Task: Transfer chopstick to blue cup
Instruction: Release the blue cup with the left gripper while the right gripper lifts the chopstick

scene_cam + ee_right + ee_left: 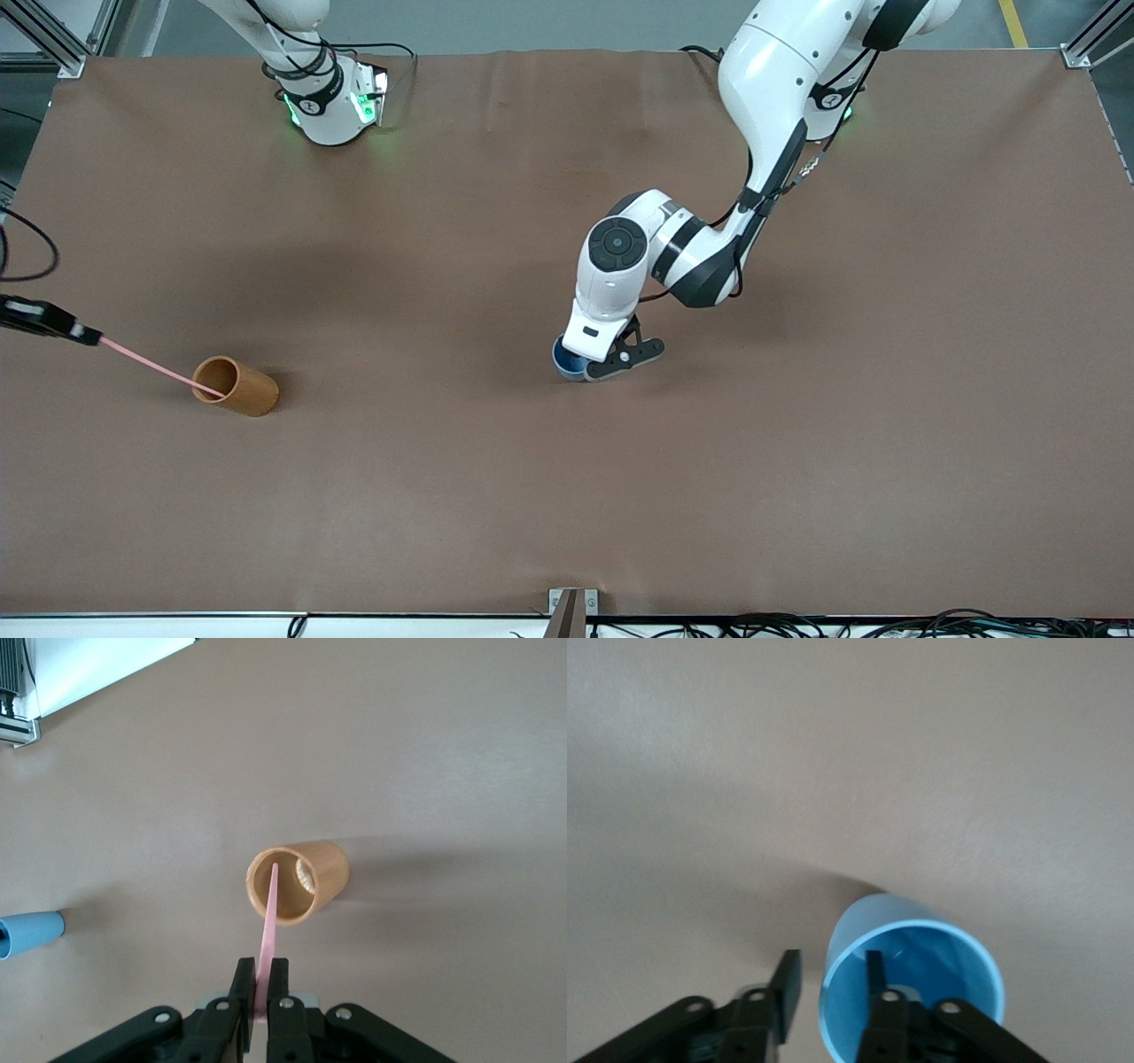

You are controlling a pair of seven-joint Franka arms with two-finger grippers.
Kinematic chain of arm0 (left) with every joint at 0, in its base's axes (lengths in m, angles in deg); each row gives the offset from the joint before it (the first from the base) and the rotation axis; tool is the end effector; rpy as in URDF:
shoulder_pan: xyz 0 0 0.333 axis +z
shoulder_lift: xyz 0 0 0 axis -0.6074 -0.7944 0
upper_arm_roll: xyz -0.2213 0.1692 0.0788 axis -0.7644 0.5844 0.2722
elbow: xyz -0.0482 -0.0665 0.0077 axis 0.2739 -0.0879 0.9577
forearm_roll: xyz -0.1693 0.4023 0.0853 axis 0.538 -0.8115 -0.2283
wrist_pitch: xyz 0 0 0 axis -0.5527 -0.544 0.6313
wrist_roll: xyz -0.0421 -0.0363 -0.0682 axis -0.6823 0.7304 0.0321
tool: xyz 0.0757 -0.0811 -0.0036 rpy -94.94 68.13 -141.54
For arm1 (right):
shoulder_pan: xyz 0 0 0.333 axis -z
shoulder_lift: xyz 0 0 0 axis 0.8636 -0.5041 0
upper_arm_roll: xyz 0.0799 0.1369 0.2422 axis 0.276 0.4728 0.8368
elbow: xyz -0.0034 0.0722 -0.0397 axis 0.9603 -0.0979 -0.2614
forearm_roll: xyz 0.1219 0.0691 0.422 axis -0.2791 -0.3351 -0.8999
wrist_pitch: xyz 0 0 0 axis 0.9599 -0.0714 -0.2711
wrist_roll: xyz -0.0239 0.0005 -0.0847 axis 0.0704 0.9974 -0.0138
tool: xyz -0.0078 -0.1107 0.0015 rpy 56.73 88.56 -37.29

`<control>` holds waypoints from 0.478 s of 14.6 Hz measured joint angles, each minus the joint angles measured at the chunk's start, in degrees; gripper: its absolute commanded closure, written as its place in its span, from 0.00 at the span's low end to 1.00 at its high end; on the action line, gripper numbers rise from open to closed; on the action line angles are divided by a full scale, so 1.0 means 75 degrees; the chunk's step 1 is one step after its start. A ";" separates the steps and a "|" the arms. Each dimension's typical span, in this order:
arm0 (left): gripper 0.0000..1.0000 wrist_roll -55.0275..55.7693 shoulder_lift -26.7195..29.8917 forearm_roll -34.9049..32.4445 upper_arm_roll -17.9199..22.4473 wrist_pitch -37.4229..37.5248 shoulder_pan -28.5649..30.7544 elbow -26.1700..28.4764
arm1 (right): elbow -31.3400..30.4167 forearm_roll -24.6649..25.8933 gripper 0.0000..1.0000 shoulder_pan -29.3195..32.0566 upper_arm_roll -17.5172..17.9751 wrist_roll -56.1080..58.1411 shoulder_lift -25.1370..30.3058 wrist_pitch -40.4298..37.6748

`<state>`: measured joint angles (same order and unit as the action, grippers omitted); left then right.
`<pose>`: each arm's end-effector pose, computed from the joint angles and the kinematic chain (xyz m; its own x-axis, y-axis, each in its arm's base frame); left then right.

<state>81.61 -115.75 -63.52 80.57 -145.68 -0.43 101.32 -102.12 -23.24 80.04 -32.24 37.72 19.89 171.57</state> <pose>0.5750 -0.5000 0.2184 0.9281 0.3678 0.0575 0.3609 -0.9268 0.1036 0.6277 -0.2350 0.4382 0.9847 -0.1701 0.0384 -0.1407 -0.9050 -0.4015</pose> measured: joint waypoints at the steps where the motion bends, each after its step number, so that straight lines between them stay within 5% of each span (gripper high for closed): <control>1: 0.00 -0.0025 0.0154 -0.0020 0.0007 0.0171 0.0066 -0.0049 | 0.0247 0.0224 0.97 -0.0003 0.0020 -0.0210 0.0084 -0.0284; 7: 0.00 -0.2056 0.2247 0.0199 -0.0047 0.2488 0.1278 -0.0118 | 0.1056 0.1615 0.97 -0.1102 0.0157 -0.2031 0.0574 -0.0861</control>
<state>66.19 -98.90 -62.03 80.21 -127.03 9.15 100.44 -94.20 -11.13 71.77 -31.07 22.49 24.20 165.12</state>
